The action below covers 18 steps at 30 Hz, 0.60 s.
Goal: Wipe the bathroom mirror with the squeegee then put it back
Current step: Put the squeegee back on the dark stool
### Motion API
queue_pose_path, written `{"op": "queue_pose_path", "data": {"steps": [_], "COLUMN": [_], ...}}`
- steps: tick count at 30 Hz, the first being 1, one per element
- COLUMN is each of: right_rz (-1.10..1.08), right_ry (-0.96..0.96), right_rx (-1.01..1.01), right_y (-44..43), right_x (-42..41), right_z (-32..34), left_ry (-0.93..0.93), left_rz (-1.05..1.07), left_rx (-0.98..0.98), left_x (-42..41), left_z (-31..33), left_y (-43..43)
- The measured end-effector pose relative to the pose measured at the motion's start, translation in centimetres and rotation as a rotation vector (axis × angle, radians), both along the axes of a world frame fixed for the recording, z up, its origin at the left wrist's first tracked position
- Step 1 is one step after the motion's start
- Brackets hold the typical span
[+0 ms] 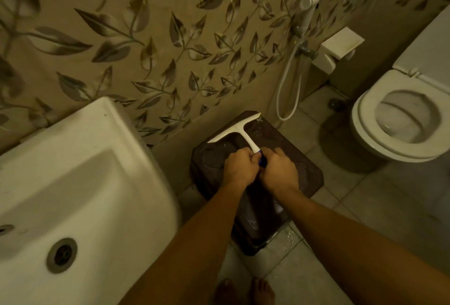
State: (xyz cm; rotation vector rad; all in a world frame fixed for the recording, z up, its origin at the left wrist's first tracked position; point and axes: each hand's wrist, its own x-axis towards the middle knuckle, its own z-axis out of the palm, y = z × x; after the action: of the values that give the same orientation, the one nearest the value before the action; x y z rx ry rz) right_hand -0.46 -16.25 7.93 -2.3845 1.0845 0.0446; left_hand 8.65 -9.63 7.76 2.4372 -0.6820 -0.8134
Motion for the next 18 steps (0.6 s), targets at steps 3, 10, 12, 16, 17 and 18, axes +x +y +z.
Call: {"op": "queue_pose_path", "data": {"steps": [3,10,12,16,17,18], "right_rz": [0.001,0.003,0.007,-0.002,-0.002,-0.001], "right_ry": [0.034,0.051,0.056,0.057,0.058,0.064], "right_rx": [0.014,0.02,0.013,0.012,0.011,0.014], "right_y": [0.2,-0.4,-0.5,-0.8,-0.9,-0.9], "right_x": [-0.1,0.2,0.4,0.7,0.8,0.8], "right_z": [-1.8,-4.6,-5.1,-5.8,-5.9,-6.0], "left_ry": [0.006,-0.008,0.009,0.022,0.023,0.025], "left_rz": [0.014,0.026,0.036,0.05,0.059,0.067], "left_rx": [0.028,0.055,0.062,0.077,0.078,0.083], "left_x": [-0.3,-0.5,-0.4,-0.2,-0.2,-0.2], "left_z": [-2.1,-4.7,-5.1,-5.7,-5.8,-5.9], "left_y": [0.1,-0.5,-0.6,-1.2,-1.3,-1.4]}}
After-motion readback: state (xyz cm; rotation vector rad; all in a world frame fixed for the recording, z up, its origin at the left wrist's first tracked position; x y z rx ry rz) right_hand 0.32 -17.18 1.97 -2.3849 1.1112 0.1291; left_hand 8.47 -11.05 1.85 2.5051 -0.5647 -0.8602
